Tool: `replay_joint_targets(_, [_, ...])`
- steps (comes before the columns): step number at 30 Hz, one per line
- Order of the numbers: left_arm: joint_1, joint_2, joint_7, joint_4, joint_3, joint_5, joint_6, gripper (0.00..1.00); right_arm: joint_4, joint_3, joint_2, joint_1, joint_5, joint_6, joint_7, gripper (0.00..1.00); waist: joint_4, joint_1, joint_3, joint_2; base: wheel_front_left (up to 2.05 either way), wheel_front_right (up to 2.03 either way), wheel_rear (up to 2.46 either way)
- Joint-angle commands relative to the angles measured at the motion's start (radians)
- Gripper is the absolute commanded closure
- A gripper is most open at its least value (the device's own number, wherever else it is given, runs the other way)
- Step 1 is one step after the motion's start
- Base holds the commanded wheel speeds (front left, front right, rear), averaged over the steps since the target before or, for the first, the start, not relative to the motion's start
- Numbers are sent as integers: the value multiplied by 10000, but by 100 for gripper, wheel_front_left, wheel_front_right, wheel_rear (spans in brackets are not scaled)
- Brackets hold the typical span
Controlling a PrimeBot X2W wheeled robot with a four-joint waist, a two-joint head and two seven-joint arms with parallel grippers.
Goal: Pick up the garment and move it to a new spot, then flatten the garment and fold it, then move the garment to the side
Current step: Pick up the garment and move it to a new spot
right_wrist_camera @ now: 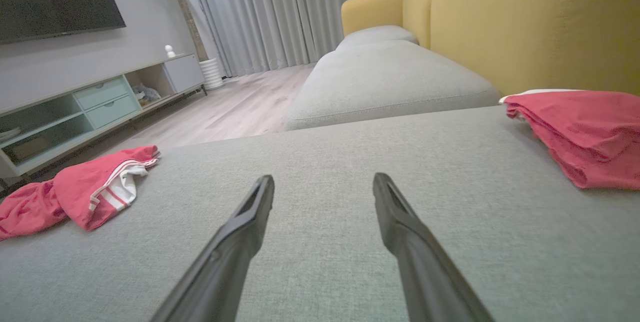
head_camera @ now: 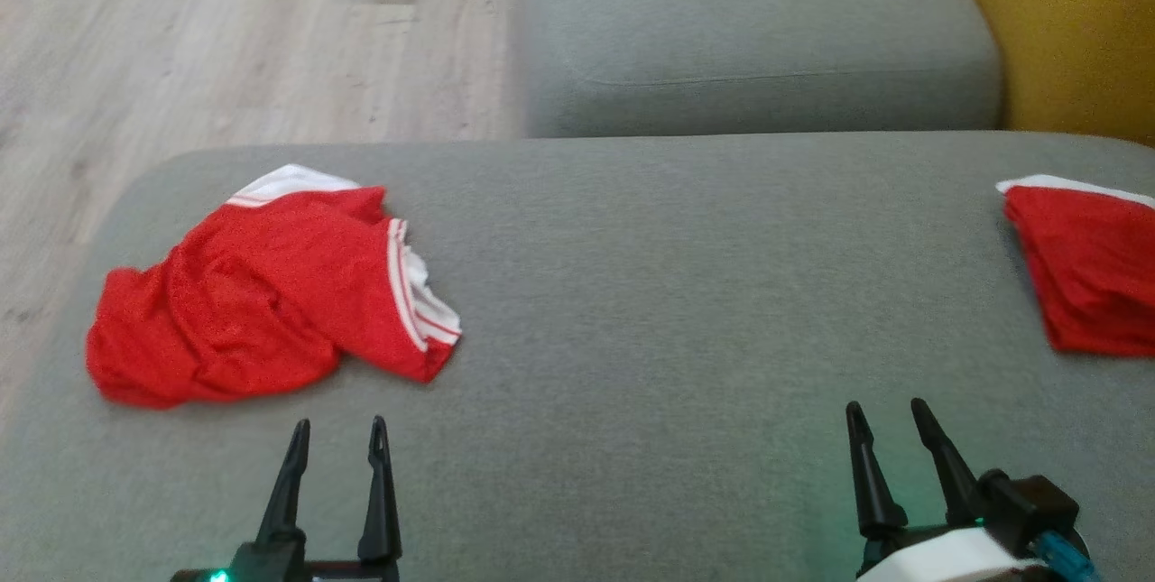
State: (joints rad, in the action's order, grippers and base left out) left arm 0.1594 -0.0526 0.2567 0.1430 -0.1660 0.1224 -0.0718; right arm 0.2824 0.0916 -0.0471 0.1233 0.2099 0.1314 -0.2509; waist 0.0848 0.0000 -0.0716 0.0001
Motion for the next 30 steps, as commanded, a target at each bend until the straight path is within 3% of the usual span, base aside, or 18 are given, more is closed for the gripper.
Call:
replay_joint_targets(1, [-528,24,51,-329,324,5,-60,0,-366,215,-33,-285,10,-7,-108,0,322,0,69,-1,0,0,0])
replay_joint_targets(6, [-457,24,51,-407,392,32,-147,0,-416,364,-32,-324,1,-7,-108,0,1283,0,173,-1,0,0,0])
replay_joint_targets(11, [-412,24,51,-556,594,123,-221,0,-425,591,-32,-471,-17,-7,-109,0,2682,0,399,-1,0,0,0])
replay_joint_targets(16, [-382,24,51,-806,893,224,-365,0,-424,731,-32,-676,34,-7,-109,0,3418,0,704,-1,0,0,0])
replay_joint_targets(23, [-1517,24,51,-1309,1729,69,-282,0,-593,678,-94,-1213,-480,-7,-109,0,3433,0,1945,-1,0,0,0])
replay_joint_targets(27, [-3130,4,51,-1654,2207,-125,36,0,-783,651,-744,-1588,-785,-7,-109,0,3247,0,3179,-1,0,0,0])
replay_joint_targets(30, [-4525,-178,51,-1167,2356,-179,439,0,-1013,610,-1415,-1931,-943,-7,-109,0,3076,0,4198,-1,0,0,0])
